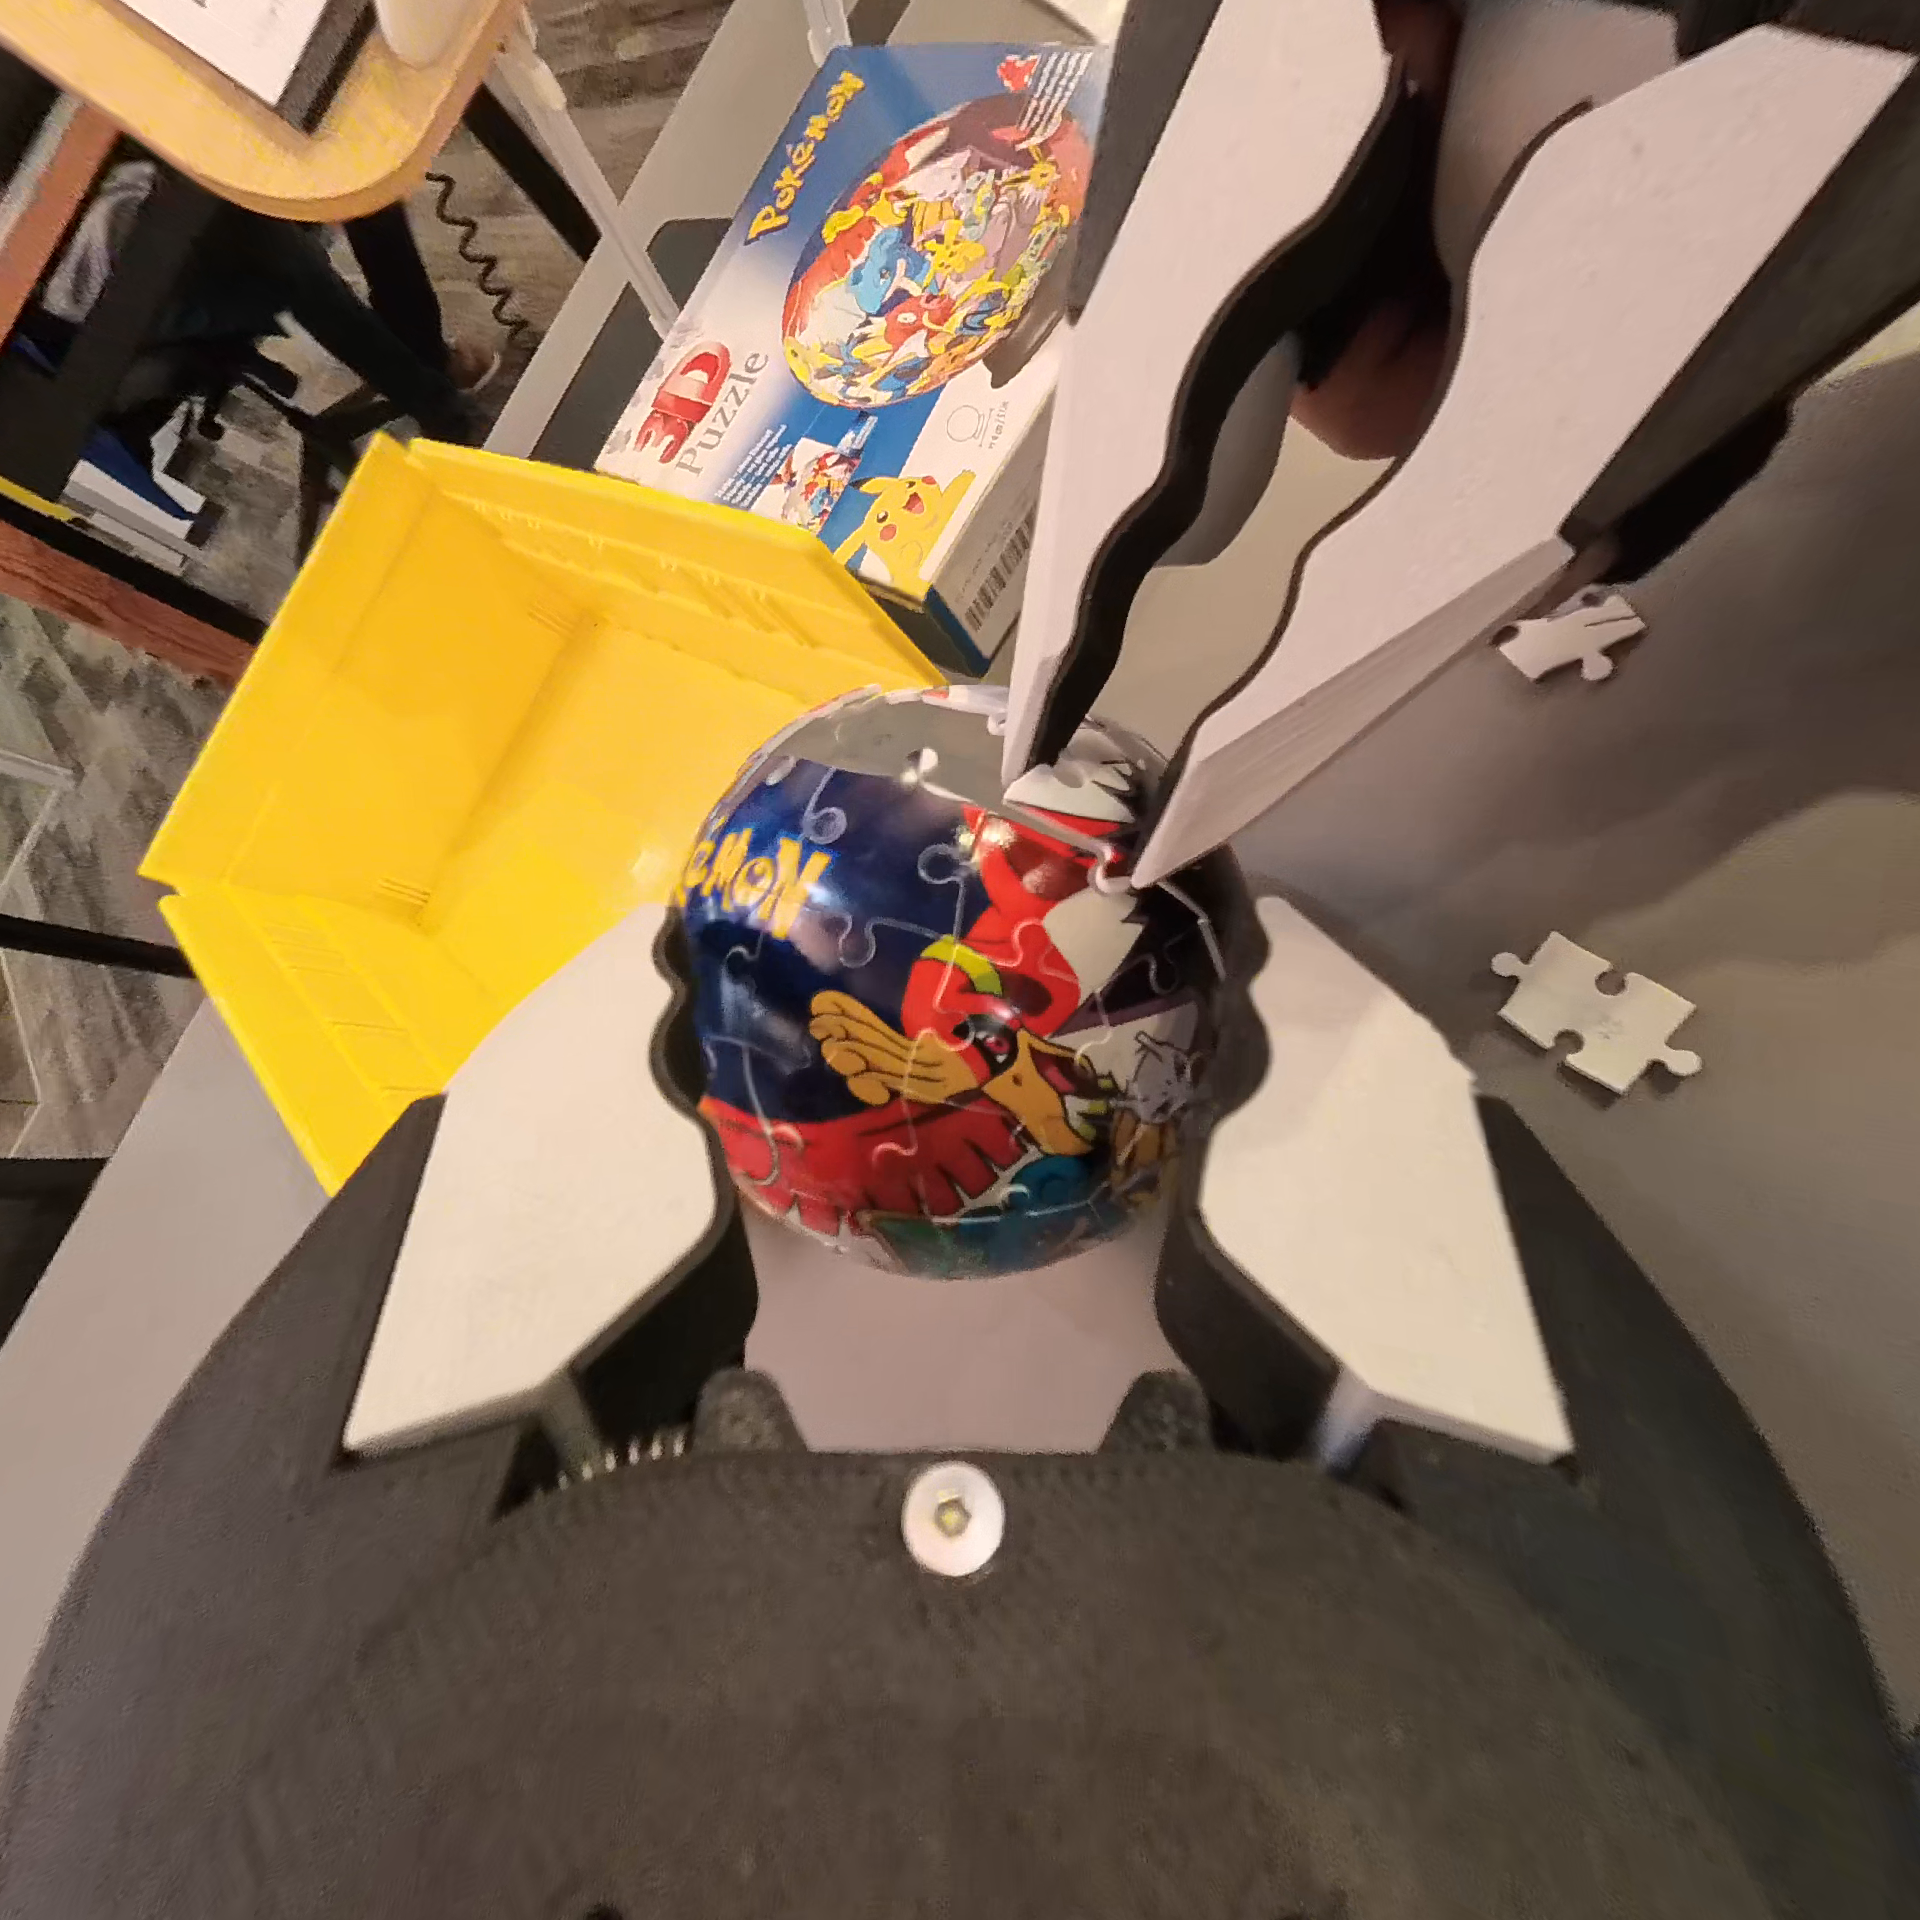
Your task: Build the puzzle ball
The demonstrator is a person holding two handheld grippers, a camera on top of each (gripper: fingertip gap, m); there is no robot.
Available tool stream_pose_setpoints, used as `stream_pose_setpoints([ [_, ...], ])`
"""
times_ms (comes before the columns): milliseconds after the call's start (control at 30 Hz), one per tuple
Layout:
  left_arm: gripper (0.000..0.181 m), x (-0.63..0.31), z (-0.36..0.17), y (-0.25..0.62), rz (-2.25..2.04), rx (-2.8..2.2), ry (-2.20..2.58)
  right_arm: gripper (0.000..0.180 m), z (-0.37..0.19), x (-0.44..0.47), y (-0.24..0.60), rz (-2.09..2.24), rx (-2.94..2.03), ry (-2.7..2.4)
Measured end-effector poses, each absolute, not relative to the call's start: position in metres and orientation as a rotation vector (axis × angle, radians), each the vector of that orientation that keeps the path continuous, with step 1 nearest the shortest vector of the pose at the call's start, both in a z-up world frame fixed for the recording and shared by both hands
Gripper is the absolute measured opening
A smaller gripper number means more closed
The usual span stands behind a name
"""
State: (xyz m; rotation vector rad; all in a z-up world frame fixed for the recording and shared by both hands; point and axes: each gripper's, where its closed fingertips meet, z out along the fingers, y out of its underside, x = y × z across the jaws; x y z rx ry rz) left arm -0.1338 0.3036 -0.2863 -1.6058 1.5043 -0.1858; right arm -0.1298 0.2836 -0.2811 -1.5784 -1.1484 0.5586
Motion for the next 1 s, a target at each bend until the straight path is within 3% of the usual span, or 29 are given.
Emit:
stream_pose_setpoints([
  [200, 0.112, -0.143, -0.270, 0.317, -0.260, -1.624, 1.530, 0.019, -0.281, -0.129, 0.284, 0.554, -1.580, -1.168],
  [333, 0.119, -0.141, -0.292, 0.319, -0.241, -1.673, 1.702, 0.019, -0.281, -0.129, 0.284, 0.550, -1.582, -1.173],
  [1000, 0.114, -0.136, -0.302, 0.314, -0.258, -1.631, 1.738, 0.019, -0.283, -0.127, 0.284, 0.532, -1.574, -1.178],
])
